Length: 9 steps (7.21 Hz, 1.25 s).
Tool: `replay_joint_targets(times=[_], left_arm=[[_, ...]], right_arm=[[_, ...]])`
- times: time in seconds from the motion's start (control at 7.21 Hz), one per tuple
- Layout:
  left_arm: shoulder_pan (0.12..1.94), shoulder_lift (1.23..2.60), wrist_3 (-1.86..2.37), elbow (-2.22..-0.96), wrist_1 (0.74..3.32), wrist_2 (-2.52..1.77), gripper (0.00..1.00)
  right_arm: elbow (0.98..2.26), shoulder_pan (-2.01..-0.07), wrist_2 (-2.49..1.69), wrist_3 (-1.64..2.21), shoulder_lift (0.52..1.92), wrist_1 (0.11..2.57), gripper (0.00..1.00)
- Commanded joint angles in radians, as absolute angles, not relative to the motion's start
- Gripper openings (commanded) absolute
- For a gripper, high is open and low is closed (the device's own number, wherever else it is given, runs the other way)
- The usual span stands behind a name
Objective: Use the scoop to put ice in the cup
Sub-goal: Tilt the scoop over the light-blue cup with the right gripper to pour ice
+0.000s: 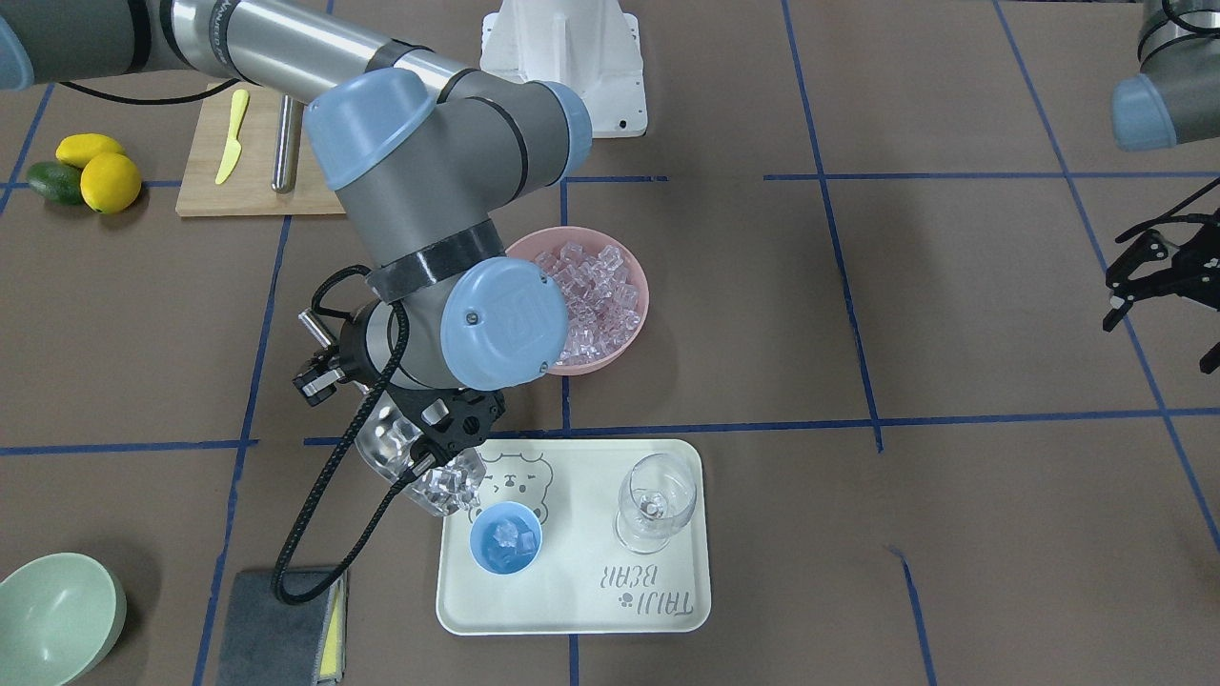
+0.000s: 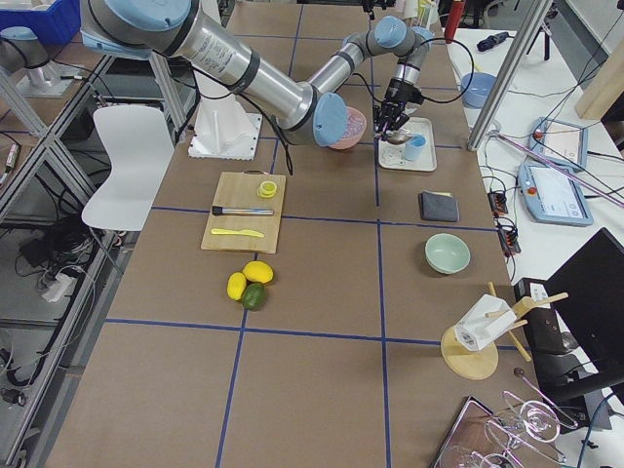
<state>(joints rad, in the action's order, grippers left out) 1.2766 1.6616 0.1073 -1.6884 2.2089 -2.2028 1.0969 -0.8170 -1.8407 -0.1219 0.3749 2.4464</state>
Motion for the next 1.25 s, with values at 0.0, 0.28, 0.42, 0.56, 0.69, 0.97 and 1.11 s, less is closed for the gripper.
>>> replay_joint_targets(times=[0.0,0.28,0.42,0.56,0.69,0.97,1.11], left_arm=[[1.279,1.651,0.107,-1.692,2.209,-2.204,1.00],[1.282,1.641,0.107,-1.694,2.212,-2.224,1.00],[1.285,1.641,0.107,-1.694,2.212,-2.224,1.00],[1.285,1.641,0.107,-1.694,2.212,-2.224,1.00],[1.285,1.641,0.107,-1.694,2.212,-2.224,1.00],[1.287,1.643,0.107,-1.694,2.212,-2.224,1.00],[1.287,1.644,0.107,-1.694,2.209,-2.226,1.00]], right_arm=[[1.097,-0.818,-1.822,-0.123,0.374,2.447,0.00],[1.095,-0.815,-1.815,-0.123,0.376,2.447,0.00],[1.094,-0.815,-1.813,-0.123,0.376,2.448,0.00],[1.086,-0.812,-1.809,-0.124,0.368,2.450,0.00],[1.053,-0.804,-1.761,-0.126,0.339,2.473,0.00],[1.043,-0.799,-1.741,-0.167,0.325,2.490,0.00],[1.054,-0.799,-1.744,-0.172,0.327,2.487,0.00]])
